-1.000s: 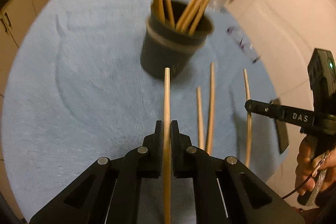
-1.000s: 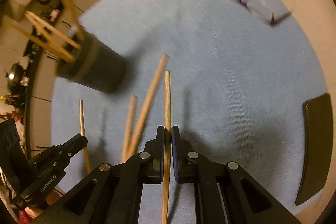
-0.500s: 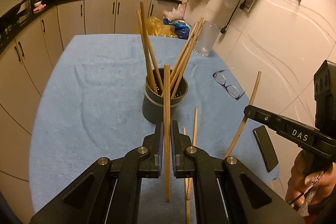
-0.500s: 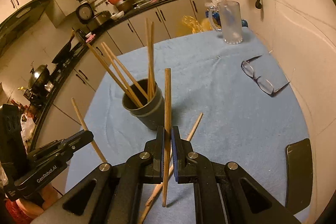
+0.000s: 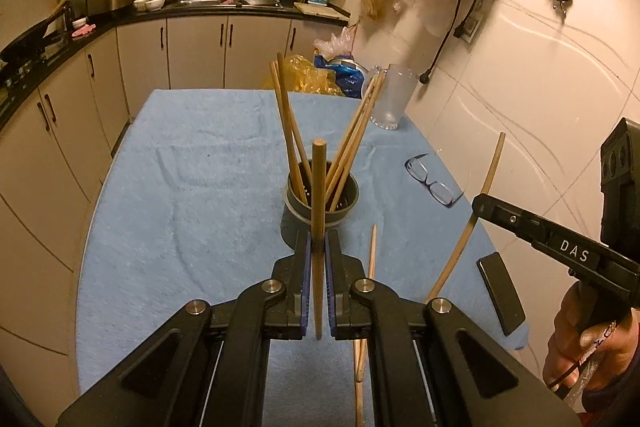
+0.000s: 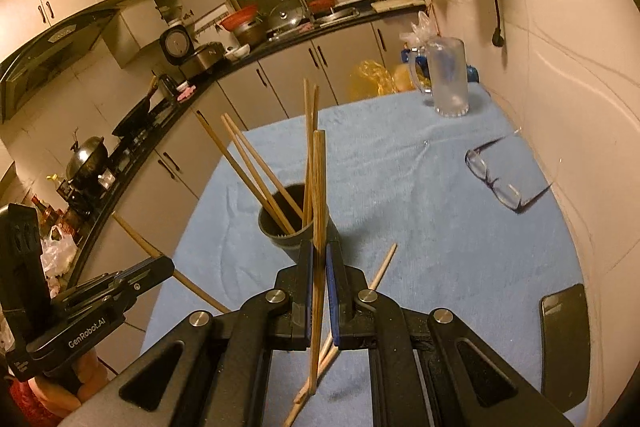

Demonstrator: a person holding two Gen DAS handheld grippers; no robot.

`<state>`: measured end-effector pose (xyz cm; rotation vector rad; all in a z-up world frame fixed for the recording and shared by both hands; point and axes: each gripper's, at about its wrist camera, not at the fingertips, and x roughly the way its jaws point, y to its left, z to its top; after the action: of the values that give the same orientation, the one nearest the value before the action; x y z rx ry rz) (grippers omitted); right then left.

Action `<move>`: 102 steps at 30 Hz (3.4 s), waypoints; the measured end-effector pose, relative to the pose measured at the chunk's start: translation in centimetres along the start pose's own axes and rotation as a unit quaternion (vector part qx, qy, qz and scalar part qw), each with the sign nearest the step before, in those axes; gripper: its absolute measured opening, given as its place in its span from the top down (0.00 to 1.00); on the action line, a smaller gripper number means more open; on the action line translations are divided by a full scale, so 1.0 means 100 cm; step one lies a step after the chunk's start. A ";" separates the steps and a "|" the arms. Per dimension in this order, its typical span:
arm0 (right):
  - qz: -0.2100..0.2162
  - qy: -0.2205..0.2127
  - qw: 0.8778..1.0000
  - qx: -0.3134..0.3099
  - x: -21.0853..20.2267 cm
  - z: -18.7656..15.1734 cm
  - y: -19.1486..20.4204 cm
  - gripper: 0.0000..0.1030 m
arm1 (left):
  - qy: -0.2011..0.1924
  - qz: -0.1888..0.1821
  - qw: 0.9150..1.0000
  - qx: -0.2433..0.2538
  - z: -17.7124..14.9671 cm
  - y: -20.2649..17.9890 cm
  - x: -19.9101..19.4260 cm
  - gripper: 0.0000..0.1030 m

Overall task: Organize utensils
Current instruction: 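Lift both chopsticks and lower them into the grey holder, then push the chopsticks down into the holder with both grippers and open them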

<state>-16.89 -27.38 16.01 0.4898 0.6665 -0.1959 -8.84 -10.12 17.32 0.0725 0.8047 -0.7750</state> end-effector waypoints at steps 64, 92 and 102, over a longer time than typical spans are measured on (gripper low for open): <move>0.012 -0.122 0.992 -0.022 0.008 0.135 0.024 0.94 | -0.087 0.014 0.996 0.010 0.141 -0.006 -0.010 0.94; -0.009 -0.035 0.999 -0.018 0.095 0.095 0.016 0.94 | -0.020 0.022 1.000 -0.006 0.106 0.017 0.062 0.94; -0.011 -0.021 1.000 -0.017 0.104 0.086 0.016 0.94 | -0.007 0.027 1.000 -0.008 0.097 0.024 0.072 0.94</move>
<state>-3.68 -30.46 15.80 0.4443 0.6341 -0.2135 1.88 -16.01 18.79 0.0742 0.7918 -0.7183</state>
